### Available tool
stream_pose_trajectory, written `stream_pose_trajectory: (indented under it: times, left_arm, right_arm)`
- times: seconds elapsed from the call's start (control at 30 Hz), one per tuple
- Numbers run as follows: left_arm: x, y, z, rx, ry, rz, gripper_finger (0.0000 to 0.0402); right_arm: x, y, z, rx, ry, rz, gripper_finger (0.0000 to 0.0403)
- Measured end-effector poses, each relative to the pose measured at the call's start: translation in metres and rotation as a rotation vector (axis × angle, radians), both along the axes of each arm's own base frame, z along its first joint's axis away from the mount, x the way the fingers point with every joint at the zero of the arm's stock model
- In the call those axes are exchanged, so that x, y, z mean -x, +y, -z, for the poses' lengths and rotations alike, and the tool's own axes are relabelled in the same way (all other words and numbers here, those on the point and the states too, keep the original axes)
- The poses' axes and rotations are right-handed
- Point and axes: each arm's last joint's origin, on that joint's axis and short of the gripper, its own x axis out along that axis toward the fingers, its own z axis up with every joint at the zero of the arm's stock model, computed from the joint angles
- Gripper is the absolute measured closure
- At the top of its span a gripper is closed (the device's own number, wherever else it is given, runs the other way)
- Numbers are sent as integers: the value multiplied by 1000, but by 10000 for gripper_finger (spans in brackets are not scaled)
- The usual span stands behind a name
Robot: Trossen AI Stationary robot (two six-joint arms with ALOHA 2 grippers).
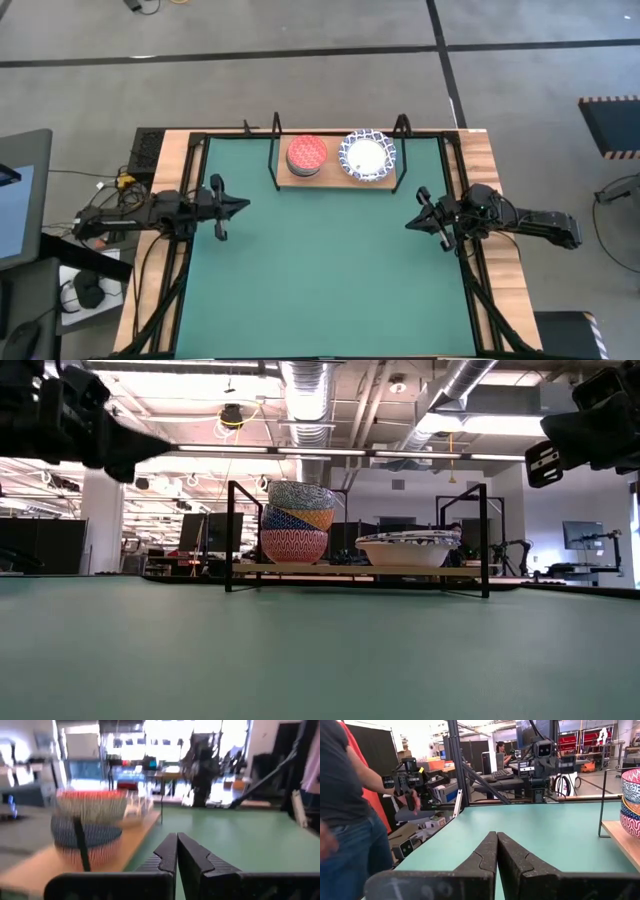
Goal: Place and stack bowls onto a shelf
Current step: Return To Home Position
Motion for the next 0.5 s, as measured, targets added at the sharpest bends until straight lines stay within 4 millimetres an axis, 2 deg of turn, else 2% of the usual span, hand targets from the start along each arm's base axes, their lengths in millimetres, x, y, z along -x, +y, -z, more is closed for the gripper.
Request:
stream_pose_trajectory:
  times: [0.2, 0.5]
  left_arm:
    - [-2, 0, 7, 44, 89, -9, 401]
    - [-2, 0, 7, 45, 102, -9, 401]
  right_arm:
    - [0, 0, 0, 0, 0, 0, 364]
    - [0, 0, 0, 0, 1, 0, 364]
